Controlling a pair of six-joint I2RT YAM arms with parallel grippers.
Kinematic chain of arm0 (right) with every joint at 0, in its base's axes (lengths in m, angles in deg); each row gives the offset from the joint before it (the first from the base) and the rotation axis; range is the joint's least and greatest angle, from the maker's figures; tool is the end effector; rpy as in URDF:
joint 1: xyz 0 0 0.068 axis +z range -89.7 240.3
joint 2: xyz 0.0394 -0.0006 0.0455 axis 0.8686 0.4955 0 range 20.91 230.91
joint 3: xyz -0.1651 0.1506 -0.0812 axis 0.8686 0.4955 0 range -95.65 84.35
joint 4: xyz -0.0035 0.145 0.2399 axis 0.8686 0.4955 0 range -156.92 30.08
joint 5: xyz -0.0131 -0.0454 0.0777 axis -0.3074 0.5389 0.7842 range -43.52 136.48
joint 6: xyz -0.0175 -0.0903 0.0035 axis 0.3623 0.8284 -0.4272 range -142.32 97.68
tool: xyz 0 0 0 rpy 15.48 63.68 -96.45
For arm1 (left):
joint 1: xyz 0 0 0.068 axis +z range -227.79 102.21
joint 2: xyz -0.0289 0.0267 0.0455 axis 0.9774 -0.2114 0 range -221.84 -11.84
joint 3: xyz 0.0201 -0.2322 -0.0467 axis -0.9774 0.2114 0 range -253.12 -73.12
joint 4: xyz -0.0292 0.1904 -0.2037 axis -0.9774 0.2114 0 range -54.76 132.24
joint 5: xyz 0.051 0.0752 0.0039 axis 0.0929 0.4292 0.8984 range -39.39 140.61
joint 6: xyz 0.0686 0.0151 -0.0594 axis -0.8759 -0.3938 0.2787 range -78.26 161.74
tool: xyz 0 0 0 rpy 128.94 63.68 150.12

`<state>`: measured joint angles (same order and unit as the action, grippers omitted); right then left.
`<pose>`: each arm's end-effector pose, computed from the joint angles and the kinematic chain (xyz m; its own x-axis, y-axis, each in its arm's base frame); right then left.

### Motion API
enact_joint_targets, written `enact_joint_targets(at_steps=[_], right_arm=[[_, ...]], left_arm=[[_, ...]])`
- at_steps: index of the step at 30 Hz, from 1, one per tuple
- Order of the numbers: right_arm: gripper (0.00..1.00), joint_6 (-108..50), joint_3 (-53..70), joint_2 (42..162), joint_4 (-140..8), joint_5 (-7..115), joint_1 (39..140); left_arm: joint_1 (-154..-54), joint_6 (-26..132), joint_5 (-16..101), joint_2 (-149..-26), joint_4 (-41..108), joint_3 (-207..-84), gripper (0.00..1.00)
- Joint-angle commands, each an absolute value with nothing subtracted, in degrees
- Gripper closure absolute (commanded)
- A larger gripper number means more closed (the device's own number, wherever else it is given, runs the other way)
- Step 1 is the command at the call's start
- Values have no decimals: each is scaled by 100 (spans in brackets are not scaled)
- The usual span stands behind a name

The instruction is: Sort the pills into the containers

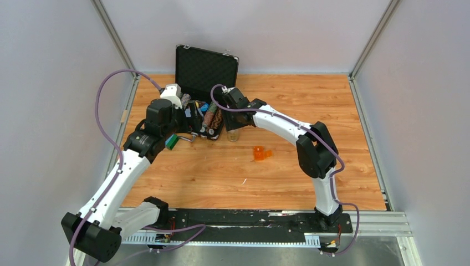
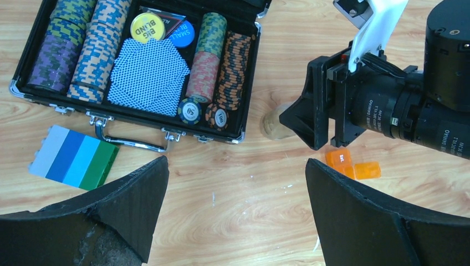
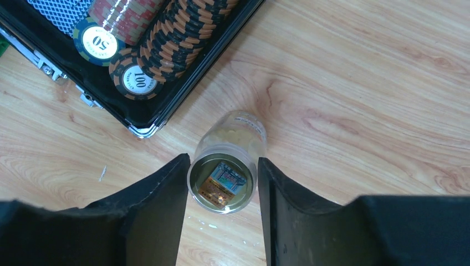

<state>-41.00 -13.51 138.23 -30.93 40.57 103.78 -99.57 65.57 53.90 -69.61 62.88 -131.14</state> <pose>0.3563 0.3262 0.1553 -0.7717 -0.2928 -0.5646 -0.4169 0.9033 0.1013 0.2825 -0.1078 0.2950 -0.5214 -0.2260 -0.8228 0.1229 0.9343 -0.3345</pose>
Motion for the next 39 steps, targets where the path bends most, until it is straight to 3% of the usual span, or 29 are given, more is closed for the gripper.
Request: enact_joint_targets(at_steps=[1,6,11,19,27,39], right_arm=[[61,-4075,-1617,13835,-3297,4080,10407],[75,-4129,-1550,13580,-3219,4044,10391],[75,-4192,-1487,13076,-3020,4452,10195],[74,-4156,-826,12037,-3148,7090,9581],[72,-4070,-439,11356,-3364,9061,9447],[71,-4177,-291,10873,-3585,9518,9440]], left_arm=[[-9963,6464,5427,-6977,6145,-13100,0],[-9968,6351,5386,-7082,6241,-13148,0],[-9968,6052,4623,-7229,6020,-13079,0],[-9968,5381,2389,-7126,4203,-12523,1],[-9968,5125,656,-7516,3649,-12699,5],[-9968,5322,-854,-7733,3776,-12689,13]])
